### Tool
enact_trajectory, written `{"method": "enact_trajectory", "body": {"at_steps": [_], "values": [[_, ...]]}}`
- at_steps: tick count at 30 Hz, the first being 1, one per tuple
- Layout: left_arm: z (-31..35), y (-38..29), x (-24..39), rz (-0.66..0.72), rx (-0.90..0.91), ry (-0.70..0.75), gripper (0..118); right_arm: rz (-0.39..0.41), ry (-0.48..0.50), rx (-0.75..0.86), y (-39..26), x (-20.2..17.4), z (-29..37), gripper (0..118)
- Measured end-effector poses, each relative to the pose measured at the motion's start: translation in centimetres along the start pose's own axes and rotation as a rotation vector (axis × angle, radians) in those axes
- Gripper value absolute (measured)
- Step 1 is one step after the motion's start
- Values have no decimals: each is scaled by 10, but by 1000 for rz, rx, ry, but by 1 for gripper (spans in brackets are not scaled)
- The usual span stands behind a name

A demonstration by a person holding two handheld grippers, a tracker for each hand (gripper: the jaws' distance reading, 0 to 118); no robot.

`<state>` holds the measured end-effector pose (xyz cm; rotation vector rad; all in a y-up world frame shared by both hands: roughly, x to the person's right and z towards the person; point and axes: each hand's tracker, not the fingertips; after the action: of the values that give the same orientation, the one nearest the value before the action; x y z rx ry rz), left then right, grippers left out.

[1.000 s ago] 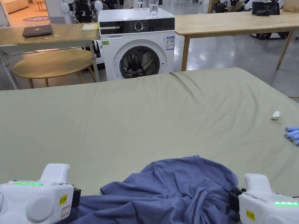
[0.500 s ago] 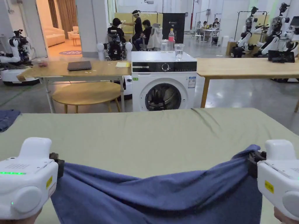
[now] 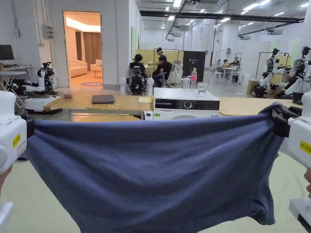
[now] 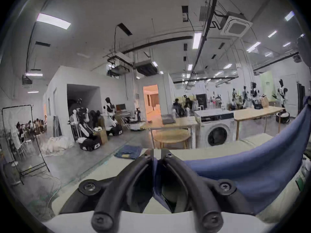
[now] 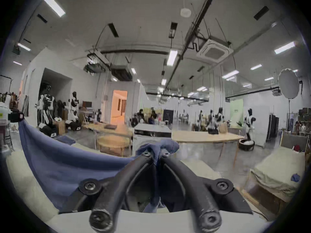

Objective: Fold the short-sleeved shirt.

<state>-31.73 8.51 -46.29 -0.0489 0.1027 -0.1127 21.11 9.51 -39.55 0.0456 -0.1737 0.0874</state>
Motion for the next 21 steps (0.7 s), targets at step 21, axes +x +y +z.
{"method": "enact_trajectory", "body": {"at_steps": [21], "values": [[-147, 10, 43, -55, -20, 7, 1, 58, -71, -40, -32, -17, -114, 3]]}}
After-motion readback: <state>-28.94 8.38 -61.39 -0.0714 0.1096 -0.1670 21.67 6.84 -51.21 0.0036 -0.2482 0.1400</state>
